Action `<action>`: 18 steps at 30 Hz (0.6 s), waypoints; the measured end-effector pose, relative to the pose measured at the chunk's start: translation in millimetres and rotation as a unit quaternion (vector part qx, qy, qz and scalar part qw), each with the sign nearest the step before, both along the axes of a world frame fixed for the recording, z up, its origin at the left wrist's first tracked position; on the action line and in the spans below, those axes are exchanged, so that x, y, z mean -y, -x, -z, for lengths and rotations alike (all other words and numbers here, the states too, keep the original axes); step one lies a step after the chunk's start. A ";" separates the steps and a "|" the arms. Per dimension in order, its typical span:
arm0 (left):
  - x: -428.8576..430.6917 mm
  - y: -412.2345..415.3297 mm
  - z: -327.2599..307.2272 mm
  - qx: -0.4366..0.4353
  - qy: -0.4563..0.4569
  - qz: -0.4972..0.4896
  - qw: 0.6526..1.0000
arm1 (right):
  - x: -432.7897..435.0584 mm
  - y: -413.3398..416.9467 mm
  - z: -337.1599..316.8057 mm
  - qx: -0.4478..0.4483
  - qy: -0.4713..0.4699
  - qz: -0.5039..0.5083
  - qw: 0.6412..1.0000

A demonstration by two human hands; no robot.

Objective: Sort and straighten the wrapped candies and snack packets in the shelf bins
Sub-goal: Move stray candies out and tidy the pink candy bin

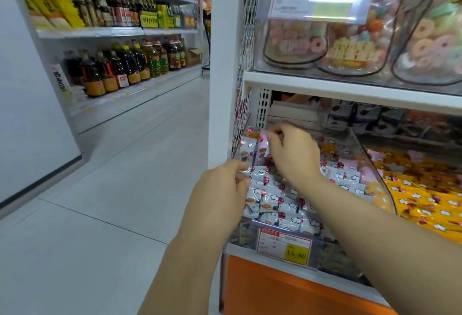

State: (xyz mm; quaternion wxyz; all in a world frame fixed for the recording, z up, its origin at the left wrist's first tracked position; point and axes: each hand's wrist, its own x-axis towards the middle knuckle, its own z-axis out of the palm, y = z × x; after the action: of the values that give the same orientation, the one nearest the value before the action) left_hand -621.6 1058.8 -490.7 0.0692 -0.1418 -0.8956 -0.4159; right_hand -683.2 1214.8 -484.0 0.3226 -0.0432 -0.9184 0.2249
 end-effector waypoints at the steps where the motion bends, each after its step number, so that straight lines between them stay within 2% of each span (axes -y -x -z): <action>1: -1.7 -0.6 -0.2 -0.001 -0.002 0.004 1.000 | 1.6 0.0 -5.0 -0.008 0.032 -0.011 0.999; 7: -12.1 -1.4 -1.9 0.018 -0.063 0.037 0.997 | 3.0 -25.9 -21.5 -0.036 0.100 -0.133 0.985; 12: -21.2 1.4 0.7 0.050 -0.087 0.051 0.994 | -18.5 -72.1 -16.0 -0.068 0.202 -0.189 0.959; 15: -27.1 3.7 4.2 0.049 -0.070 0.052 0.995 | -35.2 -95.0 -21.5 -0.102 0.155 -0.200 0.962; 18: -34.2 7.1 5.3 0.051 -0.059 0.049 0.996 | -58.2 -115.4 -24.2 -0.104 0.036 -0.185 0.977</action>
State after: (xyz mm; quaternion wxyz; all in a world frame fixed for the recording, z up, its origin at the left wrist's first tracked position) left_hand -628.7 1093.1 -496.0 0.0114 -0.1604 -0.8638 -0.4775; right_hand -567.7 1273.0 -459.7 0.3678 0.1394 -0.8630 0.3169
